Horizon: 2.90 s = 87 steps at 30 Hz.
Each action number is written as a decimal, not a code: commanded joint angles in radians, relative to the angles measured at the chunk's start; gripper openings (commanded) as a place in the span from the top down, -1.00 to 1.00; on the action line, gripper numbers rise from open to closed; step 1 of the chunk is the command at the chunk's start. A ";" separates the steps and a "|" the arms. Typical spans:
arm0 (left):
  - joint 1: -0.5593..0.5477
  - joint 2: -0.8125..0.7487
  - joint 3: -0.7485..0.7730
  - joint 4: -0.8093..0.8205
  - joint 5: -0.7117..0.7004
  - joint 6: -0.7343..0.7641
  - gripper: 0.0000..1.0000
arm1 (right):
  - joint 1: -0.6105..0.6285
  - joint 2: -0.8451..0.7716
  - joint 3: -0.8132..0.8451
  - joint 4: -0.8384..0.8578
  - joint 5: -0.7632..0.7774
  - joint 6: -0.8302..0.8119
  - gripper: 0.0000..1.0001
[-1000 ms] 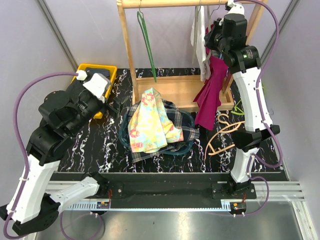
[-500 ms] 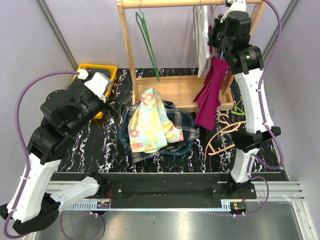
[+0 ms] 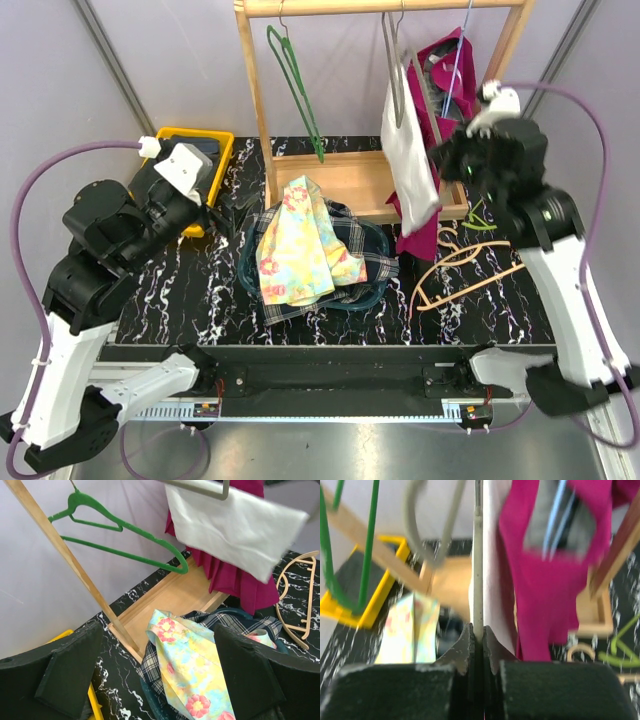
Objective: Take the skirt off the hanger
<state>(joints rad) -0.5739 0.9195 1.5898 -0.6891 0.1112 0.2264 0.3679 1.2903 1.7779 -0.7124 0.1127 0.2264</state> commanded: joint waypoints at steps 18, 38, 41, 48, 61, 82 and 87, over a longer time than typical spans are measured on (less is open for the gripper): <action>0.091 0.088 -0.042 0.118 0.320 -0.364 -0.98 | 0.003 -0.385 0.196 -0.329 -0.666 0.165 1.00; 0.246 0.225 -0.229 0.871 1.133 -1.118 -0.98 | 0.005 -0.390 0.153 -0.168 -0.763 0.266 1.00; 0.258 0.231 -0.209 0.759 1.131 -0.998 -0.98 | 0.006 -0.384 0.166 -0.167 -0.772 0.275 1.00; 0.324 0.252 -0.197 0.723 1.147 -0.924 -0.98 | 0.005 -0.368 0.202 -0.168 -0.785 0.291 1.00; 0.321 0.272 -0.243 0.977 1.131 -1.102 -0.98 | 0.005 -0.361 0.189 -0.118 -0.803 0.320 1.00; 0.243 0.294 -0.237 1.209 1.136 -1.280 -0.24 | 0.006 -0.430 -0.245 0.283 -0.806 0.487 1.00; 0.243 0.279 -0.214 1.118 1.208 -1.201 0.91 | 0.005 -0.427 -0.178 0.158 -0.725 0.369 1.00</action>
<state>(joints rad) -0.3294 1.2270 1.3479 0.4400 1.2488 -1.0153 0.3714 0.8852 1.5181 -0.6033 -0.6792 0.6674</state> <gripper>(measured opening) 0.205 0.040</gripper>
